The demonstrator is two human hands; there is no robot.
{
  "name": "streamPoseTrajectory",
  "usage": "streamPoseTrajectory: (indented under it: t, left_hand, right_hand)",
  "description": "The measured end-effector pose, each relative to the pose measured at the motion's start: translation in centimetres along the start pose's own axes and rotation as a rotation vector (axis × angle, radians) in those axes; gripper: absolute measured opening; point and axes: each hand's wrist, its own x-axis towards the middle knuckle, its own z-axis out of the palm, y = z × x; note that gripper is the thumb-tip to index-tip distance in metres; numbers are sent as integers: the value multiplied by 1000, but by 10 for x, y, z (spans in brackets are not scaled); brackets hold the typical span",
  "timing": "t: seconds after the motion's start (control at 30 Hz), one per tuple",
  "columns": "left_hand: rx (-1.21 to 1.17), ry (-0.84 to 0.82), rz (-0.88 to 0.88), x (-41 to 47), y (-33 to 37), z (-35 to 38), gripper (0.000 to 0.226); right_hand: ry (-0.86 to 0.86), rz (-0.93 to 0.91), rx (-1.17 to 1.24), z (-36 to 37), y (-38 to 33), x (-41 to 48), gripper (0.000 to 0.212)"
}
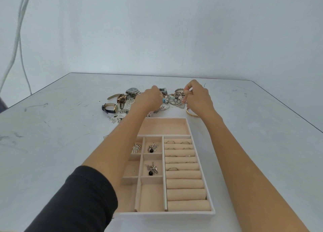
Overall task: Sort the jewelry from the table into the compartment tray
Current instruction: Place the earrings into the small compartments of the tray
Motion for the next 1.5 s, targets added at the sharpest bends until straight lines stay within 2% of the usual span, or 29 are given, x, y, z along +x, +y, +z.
streamPoseTrajectory:
  t: [0.13,0.3,0.57,0.83,1.4,1.5]
  left_hand:
    - [-194,55,-10,-4,5,-5,26]
    - [-537,95,-6,-5,13,-10,8]
    - [-807,156,45,-18,26,-32,7]
    - [-925,225,92,-24,36,-62,20]
    - [-1158,259,260,-49,55,-118,9]
    - [-1186,253,298,-59,53,-125,10]
  right_hand:
    - [-4,8,-1,0,0,0,14]
    - [-5,10,0,0,0,1,14]
    - [-7,19,38,-1,-2,1,14]
    - [-15,4,61,-1,-2,0,14]
    - [-9,-13,94,-4,-5,-1,15]
    - [4,-16,137,-7,-7,-2,25]
